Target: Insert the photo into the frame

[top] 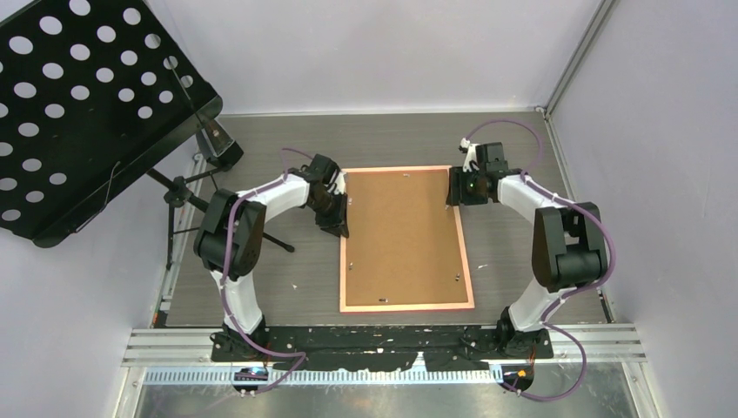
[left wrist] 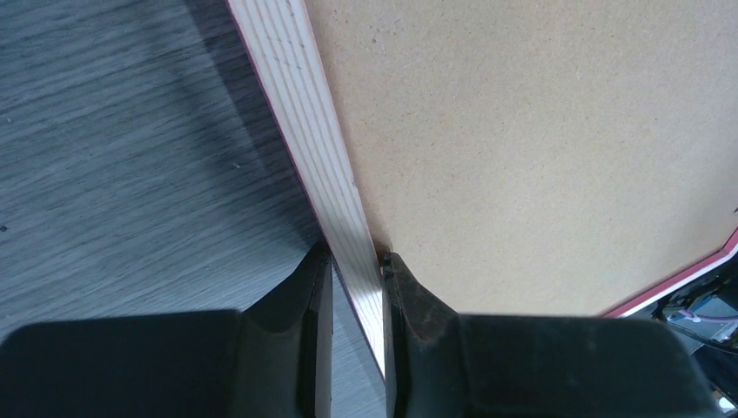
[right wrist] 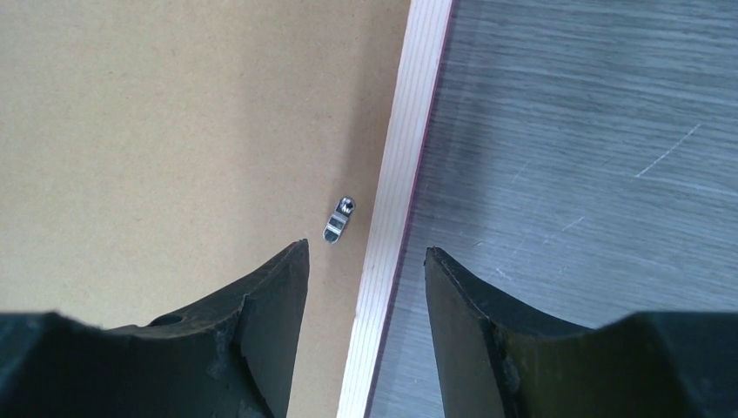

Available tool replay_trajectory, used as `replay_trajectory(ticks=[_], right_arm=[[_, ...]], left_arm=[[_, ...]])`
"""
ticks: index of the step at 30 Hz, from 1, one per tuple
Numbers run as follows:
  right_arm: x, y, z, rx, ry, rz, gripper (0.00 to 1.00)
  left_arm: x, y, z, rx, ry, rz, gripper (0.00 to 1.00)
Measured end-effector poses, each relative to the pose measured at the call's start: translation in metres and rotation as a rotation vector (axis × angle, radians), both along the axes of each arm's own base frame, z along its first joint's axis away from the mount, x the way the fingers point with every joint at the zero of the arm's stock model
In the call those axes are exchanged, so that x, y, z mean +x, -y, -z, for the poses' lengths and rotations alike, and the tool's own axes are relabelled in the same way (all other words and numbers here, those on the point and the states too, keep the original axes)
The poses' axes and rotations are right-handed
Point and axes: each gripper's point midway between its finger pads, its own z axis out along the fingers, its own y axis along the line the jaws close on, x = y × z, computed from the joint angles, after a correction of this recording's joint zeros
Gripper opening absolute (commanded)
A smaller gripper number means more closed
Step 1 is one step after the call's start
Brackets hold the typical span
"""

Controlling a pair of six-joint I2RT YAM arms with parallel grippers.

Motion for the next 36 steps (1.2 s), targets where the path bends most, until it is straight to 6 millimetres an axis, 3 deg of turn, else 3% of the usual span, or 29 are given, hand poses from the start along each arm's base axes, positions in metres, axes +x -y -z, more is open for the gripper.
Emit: replay_trajectory(ticks=[14, 27, 36], right_arm=[[0.021, -0.002, 0.018, -0.003, -0.060, 0.025, 0.57], [0.013, -0.008, 0.025, -0.010, -0.095, 0.008, 0.56], [0.011, -0.007, 0.031, -0.032, -0.108, 0.009, 0.47]], left_arm=[[0.000, 0.000, 0.000, -0.013, -0.014, -0.003, 0.00], [0.000, 0.000, 0.000, -0.013, -0.014, -0.003, 0.00], [0.000, 0.000, 0.000, -0.013, -0.014, -0.003, 0.00]])
